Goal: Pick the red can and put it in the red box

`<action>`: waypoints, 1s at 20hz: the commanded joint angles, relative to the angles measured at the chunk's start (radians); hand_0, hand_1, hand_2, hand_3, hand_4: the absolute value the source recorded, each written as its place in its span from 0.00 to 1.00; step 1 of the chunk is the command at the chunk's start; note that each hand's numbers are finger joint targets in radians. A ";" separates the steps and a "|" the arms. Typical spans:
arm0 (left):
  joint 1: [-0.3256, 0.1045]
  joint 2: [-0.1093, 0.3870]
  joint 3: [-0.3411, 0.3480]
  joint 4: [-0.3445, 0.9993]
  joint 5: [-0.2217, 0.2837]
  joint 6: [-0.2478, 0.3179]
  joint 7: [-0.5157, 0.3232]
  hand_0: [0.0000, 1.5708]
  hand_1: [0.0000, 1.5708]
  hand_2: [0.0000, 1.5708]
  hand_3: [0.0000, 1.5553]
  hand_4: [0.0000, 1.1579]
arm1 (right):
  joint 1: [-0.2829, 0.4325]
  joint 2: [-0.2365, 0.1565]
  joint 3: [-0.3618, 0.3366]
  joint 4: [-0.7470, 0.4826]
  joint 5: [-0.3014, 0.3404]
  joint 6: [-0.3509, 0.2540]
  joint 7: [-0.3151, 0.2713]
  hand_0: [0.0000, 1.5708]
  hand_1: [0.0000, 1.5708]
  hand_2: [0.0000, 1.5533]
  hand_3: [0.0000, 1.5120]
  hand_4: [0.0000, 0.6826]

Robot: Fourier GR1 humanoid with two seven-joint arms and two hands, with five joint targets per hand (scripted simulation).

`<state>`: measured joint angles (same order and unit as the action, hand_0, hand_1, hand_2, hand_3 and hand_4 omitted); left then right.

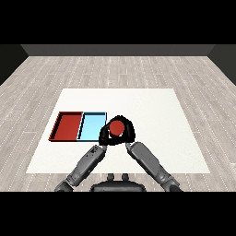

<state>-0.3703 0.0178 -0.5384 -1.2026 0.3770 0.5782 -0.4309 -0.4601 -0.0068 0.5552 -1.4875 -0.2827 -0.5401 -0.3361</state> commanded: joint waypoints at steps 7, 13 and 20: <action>-0.027 -0.017 0.036 0.003 0.015 0.000 -0.065 1.00 1.00 1.00 0.97 0.99 | 0.011 0.007 -0.047 0.025 0.102 0.054 0.123 0.00 0.00 0.00 0.00 0.00; -0.061 -0.017 -0.020 0.015 0.060 0.062 -0.055 1.00 1.00 1.00 0.96 0.98 | 0.057 0.001 -0.038 -0.004 0.110 0.054 0.137 0.00 0.00 0.00 0.00 0.00; -0.006 -0.014 0.054 -0.039 -0.059 0.006 -0.004 1.00 1.00 1.00 0.95 0.98 | 0.050 0.007 -0.091 0.034 0.081 0.083 0.083 0.00 0.00 0.00 0.00 0.00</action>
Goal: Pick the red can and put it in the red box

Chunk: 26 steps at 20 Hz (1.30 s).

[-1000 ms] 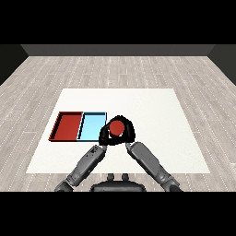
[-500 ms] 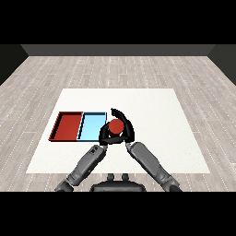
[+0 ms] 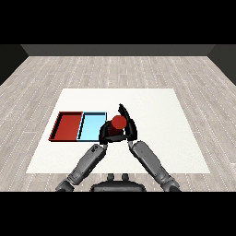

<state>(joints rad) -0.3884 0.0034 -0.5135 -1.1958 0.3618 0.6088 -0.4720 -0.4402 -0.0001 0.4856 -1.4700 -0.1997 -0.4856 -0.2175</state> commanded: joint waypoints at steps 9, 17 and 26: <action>0.016 0.022 0.083 -0.095 -0.089 -0.008 0.084 1.00 1.00 0.99 0.94 0.98 | 0.214 -0.088 -0.107 -0.290 -0.002 0.126 0.049 0.00 0.00 0.00 0.00 0.00; -0.039 0.168 0.235 -0.140 -0.084 -0.047 0.170 1.00 1.00 1.00 0.95 0.97 | 0.395 -0.191 -0.219 -0.421 -0.099 0.239 -0.008 0.00 0.00 0.00 0.00 0.00; -0.026 0.417 0.370 -0.064 -0.119 -0.119 0.260 1.00 1.00 1.00 0.96 0.97 | 0.562 -0.221 -0.308 -0.402 -0.139 0.286 -0.050 0.00 0.00 0.00 0.00 0.00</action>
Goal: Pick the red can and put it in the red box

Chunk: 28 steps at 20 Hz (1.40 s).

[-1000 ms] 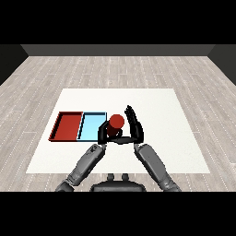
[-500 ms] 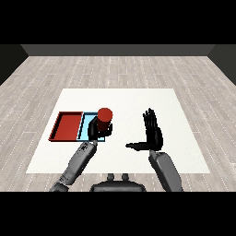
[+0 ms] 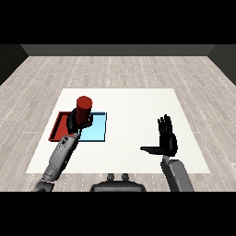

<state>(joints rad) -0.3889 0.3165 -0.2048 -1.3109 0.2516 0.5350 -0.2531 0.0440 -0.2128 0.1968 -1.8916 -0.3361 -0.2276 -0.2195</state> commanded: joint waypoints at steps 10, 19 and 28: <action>-0.093 0.240 0.088 0.606 -0.127 -0.104 0.093 1.00 1.00 0.99 0.95 0.91 | 0.024 0.032 -0.019 0.132 0.009 0.038 -0.083 0.00 0.00 0.00 0.00 0.00; -0.223 0.214 0.058 1.043 -0.218 -0.157 0.167 0.00 0.00 0.00 0.00 0.62 | -0.050 0.010 -0.077 0.210 0.003 0.045 -0.075 0.00 0.00 0.00 0.00 0.00; -0.295 0.199 -0.001 1.221 -0.301 -0.315 0.163 0.00 0.00 0.00 0.00 0.00 | -0.127 0.077 -0.068 0.335 0.015 0.050 -0.143 0.00 0.00 0.00 0.00 0.00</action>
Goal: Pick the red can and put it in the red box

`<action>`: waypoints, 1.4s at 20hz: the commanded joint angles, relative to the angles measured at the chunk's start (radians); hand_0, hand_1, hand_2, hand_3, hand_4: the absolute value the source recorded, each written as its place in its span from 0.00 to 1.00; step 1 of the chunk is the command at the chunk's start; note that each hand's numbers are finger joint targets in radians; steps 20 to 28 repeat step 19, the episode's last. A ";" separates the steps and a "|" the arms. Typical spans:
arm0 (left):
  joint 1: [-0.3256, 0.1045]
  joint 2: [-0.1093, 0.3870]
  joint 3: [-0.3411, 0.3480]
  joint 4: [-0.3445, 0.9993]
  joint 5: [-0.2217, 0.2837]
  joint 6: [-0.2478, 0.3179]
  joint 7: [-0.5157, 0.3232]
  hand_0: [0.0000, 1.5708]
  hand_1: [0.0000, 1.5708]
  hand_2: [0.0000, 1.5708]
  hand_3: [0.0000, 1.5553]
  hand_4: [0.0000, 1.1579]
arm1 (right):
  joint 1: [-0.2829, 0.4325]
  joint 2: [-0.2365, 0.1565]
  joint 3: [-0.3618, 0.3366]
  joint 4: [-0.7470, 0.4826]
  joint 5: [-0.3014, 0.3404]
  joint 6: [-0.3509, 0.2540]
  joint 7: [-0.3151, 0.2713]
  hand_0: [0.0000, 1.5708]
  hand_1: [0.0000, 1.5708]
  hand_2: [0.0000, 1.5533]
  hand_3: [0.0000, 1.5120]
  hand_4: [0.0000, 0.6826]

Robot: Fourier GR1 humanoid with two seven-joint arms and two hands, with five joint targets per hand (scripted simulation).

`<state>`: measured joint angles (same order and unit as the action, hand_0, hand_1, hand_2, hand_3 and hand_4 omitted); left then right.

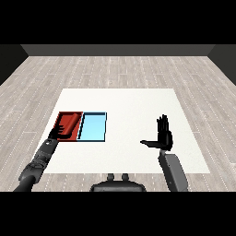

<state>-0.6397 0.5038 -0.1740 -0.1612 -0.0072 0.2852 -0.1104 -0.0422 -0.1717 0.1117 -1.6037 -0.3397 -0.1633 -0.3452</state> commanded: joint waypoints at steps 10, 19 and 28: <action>-0.066 -0.023 0.309 -0.193 0.302 -0.179 -0.410 0.30 0.30 0.30 0.00 0.00 | -0.029 0.031 -0.009 0.036 -0.014 0.022 -0.041 0.00 0.00 0.00 0.00 0.00; 0.090 -0.299 0.317 -0.539 0.436 -0.401 -0.646 0.00 0.00 0.00 0.00 0.00 | 0.000 -0.001 0.024 0.084 0.026 0.095 -0.100 0.00 0.00 0.00 0.00 0.00; 0.090 -0.299 0.317 -0.539 0.436 -0.401 -0.646 0.00 0.00 0.00 0.00 0.00 | 0.000 -0.001 0.024 0.084 0.026 0.095 -0.100 0.00 0.00 0.00 0.00 0.00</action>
